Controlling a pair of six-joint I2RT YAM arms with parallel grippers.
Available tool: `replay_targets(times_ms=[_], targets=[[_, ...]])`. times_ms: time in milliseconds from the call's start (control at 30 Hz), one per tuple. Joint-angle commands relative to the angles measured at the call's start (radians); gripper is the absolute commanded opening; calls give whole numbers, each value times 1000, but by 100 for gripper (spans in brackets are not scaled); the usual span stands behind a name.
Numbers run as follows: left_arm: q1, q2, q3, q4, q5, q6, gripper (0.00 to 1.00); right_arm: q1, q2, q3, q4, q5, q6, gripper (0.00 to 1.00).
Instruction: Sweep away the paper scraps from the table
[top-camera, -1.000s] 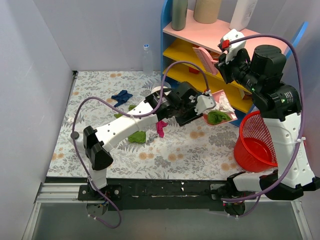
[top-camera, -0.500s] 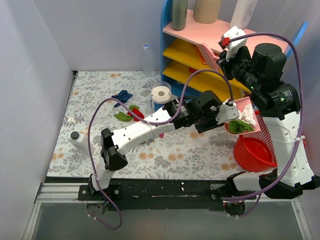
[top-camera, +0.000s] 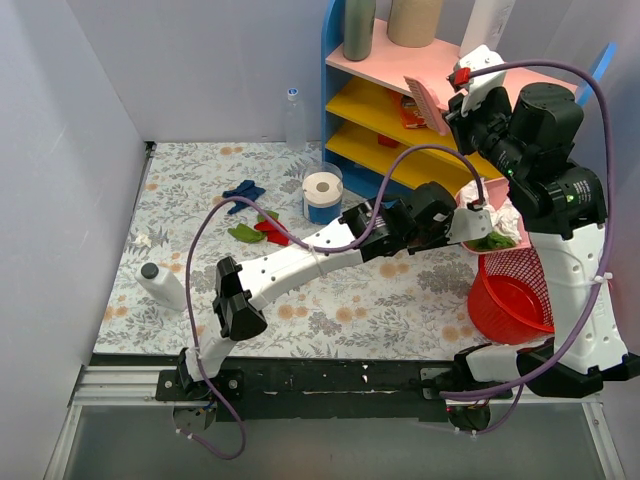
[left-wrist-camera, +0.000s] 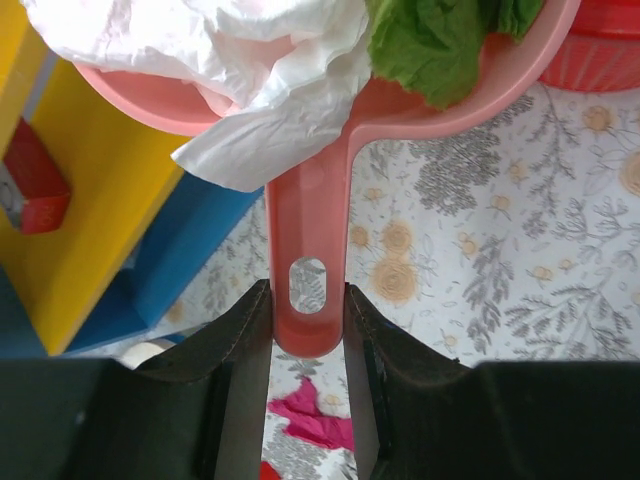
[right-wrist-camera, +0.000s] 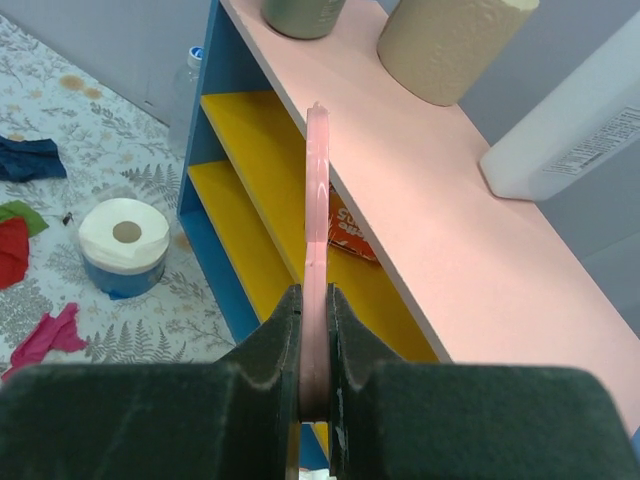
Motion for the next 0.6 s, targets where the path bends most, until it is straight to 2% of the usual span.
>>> replay_targets(times_ms=[0, 100, 333, 400, 500, 567], targets=[[-17, 23, 54, 122, -100, 102, 0, -14, -1, 42, 74, 2, 18, 1], [-26, 62, 113, 167, -134, 162, 0, -23, 1, 41, 73, -5, 19, 1], [-72, 116, 92, 363, -199, 417, 0, -62, 6, 55, 83, -10, 50, 1], [-83, 134, 79, 447, -215, 531, 0, -71, 10, 67, 83, -42, 58, 1], [-87, 128, -27, 640, -263, 803, 0, -80, 15, 73, 82, -47, 62, 1], [-84, 99, -148, 763, -257, 926, 0, -86, 13, 75, 80, -50, 65, 1]])
